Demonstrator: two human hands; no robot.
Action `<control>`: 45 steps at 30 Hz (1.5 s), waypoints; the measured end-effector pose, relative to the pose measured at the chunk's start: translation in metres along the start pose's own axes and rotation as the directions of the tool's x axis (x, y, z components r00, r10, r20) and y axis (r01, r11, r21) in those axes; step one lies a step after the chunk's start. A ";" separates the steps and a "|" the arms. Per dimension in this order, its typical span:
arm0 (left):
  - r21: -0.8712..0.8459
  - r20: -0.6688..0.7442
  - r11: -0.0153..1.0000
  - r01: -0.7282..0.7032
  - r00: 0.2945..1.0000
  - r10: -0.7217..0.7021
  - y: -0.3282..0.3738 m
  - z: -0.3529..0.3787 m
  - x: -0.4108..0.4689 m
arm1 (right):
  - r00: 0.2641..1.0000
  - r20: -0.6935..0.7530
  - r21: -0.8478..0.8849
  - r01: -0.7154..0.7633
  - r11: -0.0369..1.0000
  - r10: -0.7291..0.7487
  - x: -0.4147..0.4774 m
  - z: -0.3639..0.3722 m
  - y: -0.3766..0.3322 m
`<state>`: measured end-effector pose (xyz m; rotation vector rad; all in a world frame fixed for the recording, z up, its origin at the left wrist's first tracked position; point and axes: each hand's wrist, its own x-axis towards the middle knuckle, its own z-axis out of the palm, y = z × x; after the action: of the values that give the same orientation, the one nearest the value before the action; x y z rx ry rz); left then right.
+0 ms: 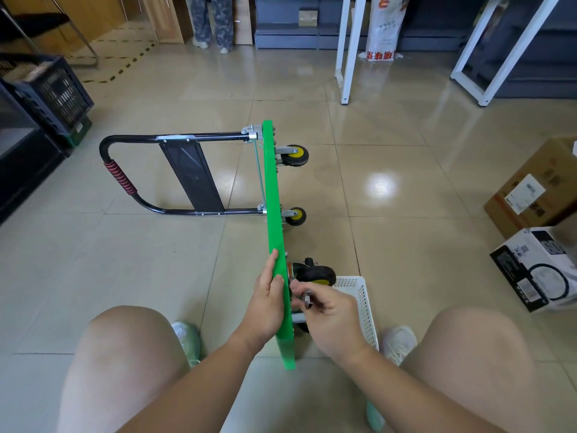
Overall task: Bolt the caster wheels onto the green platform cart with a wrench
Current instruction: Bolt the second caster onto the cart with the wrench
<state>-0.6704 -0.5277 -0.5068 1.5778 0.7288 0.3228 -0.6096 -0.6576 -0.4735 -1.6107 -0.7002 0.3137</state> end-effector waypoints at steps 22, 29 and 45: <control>0.103 0.000 0.995 -0.009 1.000 0.009 -0.008 -0.001 0.002 | 0.982 0.124 -0.029 -0.138 0.990 0.141 0.058 0.012 -0.007; 0.159 0.010 0.987 -0.008 1.000 0.006 0.001 0.000 0.003 | 0.966 0.120 0.013 -0.232 0.973 0.228 0.074 0.016 -0.016; 0.276 0.008 0.961 0.012 1.000 -0.015 0.016 0.009 0.017 | 0.954 0.155 -0.003 -0.258 0.966 0.255 0.102 0.008 -0.022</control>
<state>-0.6484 -0.5241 -0.4963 1.8356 0.8028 0.2083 -0.5405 -0.5894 -0.4342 -1.6754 -0.6016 0.6381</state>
